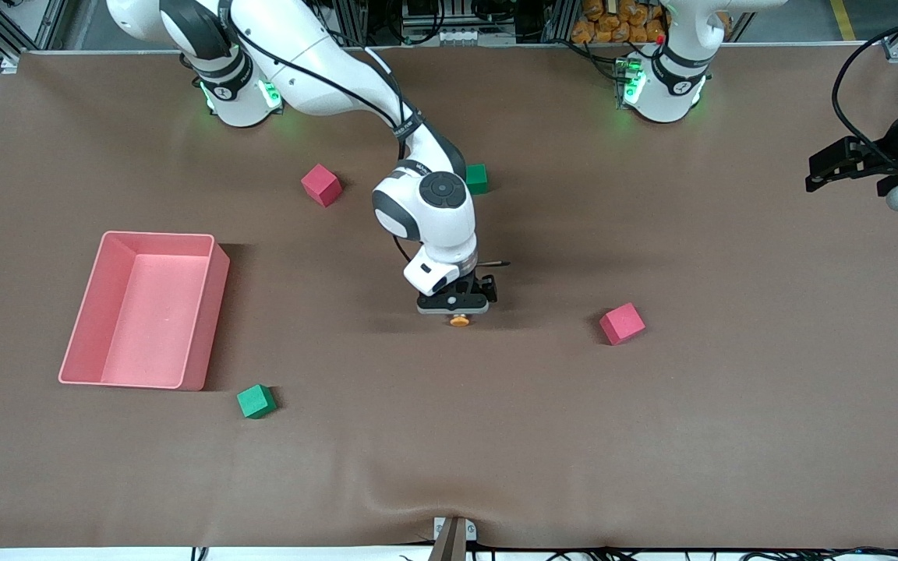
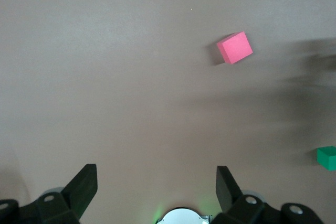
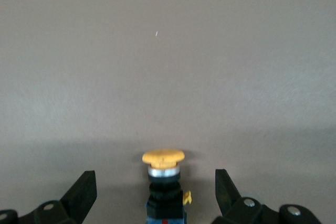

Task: Place and upright button with both arms
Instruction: 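Open the right gripper and withdraw while the left gripper reaches the button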

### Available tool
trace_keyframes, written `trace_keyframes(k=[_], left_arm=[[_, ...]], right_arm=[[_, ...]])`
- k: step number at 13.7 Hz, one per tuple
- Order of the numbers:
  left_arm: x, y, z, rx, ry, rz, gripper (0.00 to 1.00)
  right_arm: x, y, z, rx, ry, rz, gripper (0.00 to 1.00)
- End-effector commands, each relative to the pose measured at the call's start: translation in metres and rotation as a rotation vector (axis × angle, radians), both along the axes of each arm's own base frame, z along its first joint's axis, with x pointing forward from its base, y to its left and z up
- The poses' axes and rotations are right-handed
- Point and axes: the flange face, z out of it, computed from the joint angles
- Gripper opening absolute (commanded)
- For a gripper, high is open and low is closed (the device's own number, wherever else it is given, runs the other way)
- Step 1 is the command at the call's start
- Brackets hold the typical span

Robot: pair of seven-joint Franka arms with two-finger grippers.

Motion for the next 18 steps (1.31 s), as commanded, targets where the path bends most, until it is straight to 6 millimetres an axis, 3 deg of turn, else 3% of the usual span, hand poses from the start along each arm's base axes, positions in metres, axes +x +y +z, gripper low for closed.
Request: trace_keyframes(k=[1, 3, 5, 7, 8, 10, 13, 15, 16, 18], left_arm=[[0.001, 0.001, 0.005, -0.019, 0.004, -0.021, 1.0], [0.001, -0.006, 0.005, -0.038, 0.004, -0.026, 1.0], [0.002, -0.01, 0.004, -0.06, 0.007, -0.028, 1.0], [0.009, -0.01, -0.019, -0.06, 0.065, -0.03, 1.0], [0.009, -0.012, -0.018, -0.069, 0.073, -0.032, 1.0], [0.01, -0.02, -0.033, -0.069, 0.114, -0.034, 1.0], [0.022, -0.068, -0.077, -0.068, 0.226, -0.111, 1.0], [0.034, -0.116, -0.114, -0.051, 0.285, -0.181, 1.0], [0.045, -0.14, -0.132, -0.045, 0.299, -0.21, 1.0], [0.069, -0.166, -0.16, -0.065, 0.321, -0.167, 1.0]], right_arm=[[0.02, -0.021, 0.047, 0.013, -0.022, -0.059, 1.0], [0.034, -0.044, 0.075, -0.015, -0.008, -0.094, 1.0], [0.035, -0.063, 0.101, -0.106, 0.021, 0.005, 1.0], [0.052, -0.114, 0.136, -0.226, 0.077, 0.215, 1.0], [0.056, -0.134, 0.149, -0.275, 0.119, 0.296, 1.0], [0.062, -0.18, 0.167, -0.34, 0.225, 0.345, 1.0], [0.062, -0.243, 0.179, -0.404, 0.416, 0.379, 1.0], [0.066, -0.292, 0.183, -0.405, 0.492, 0.381, 1.0], [0.065, -0.319, 0.188, -0.393, 0.505, 0.368, 1.0], [0.061, -0.369, 0.201, -0.368, 0.518, 0.301, 1.0]])
